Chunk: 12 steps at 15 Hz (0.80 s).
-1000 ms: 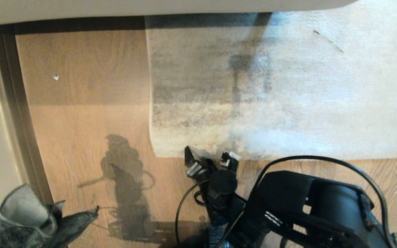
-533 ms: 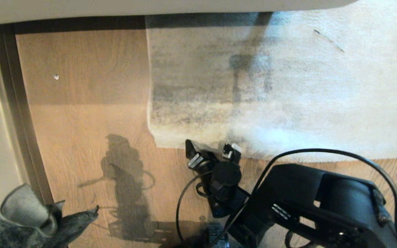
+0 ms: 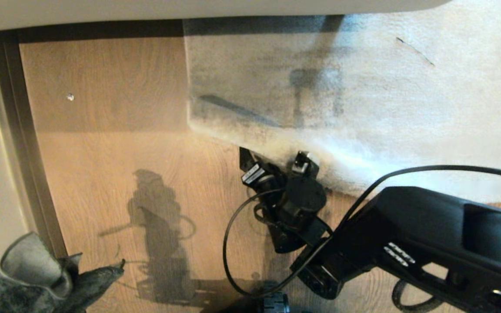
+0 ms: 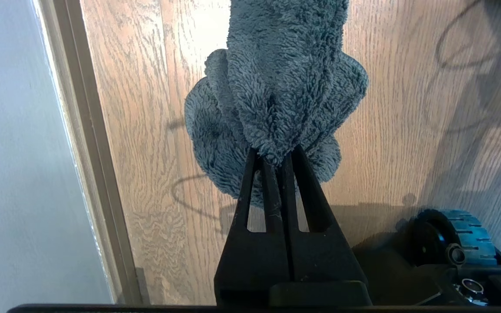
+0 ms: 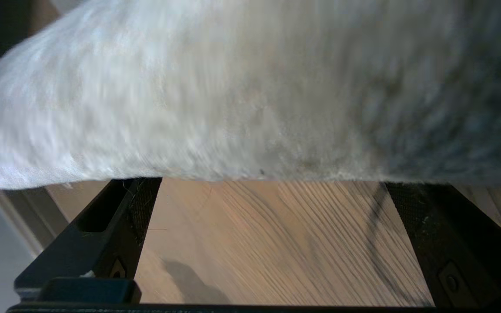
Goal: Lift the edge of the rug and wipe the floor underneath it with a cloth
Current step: Lift up the carpet
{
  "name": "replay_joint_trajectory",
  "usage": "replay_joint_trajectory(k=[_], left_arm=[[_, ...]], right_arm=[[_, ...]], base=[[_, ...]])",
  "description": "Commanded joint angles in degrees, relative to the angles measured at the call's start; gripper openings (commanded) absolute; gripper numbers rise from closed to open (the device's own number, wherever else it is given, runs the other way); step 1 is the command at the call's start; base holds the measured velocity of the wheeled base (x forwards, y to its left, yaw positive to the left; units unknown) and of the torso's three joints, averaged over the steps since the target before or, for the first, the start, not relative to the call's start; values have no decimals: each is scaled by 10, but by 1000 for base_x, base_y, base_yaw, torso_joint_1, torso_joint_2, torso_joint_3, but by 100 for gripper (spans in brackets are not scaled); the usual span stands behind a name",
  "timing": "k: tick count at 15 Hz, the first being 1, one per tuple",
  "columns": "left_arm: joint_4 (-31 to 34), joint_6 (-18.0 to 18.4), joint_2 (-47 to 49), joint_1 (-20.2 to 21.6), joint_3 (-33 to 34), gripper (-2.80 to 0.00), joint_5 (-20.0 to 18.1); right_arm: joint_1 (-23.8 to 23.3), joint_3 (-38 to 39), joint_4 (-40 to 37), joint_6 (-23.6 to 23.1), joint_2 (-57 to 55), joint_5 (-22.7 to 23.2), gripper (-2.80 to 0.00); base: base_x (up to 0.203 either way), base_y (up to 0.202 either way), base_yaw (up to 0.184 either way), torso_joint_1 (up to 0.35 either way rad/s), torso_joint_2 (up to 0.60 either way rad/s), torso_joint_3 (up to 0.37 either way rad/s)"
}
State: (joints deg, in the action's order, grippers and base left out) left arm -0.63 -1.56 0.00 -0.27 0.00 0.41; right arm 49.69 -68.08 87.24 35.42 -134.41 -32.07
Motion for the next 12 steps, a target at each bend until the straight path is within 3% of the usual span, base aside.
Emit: replay_joint_trajectory(k=[1,5,12], left_arm=[[0,0,0,0,0,-280,0],[0,0,0,0,0,-280,0],[-1,0,0,0,0,-280,0]], right_arm=[[1,-2,25,-9,30,-1,0],[-13,-8,25,-40,44,3,0],[-104,-32,25,-70,47,46,0]], base=[[0,0,0,0,0,0],[0,0,0,0,0,0],[0,0,0,0,0,0]])
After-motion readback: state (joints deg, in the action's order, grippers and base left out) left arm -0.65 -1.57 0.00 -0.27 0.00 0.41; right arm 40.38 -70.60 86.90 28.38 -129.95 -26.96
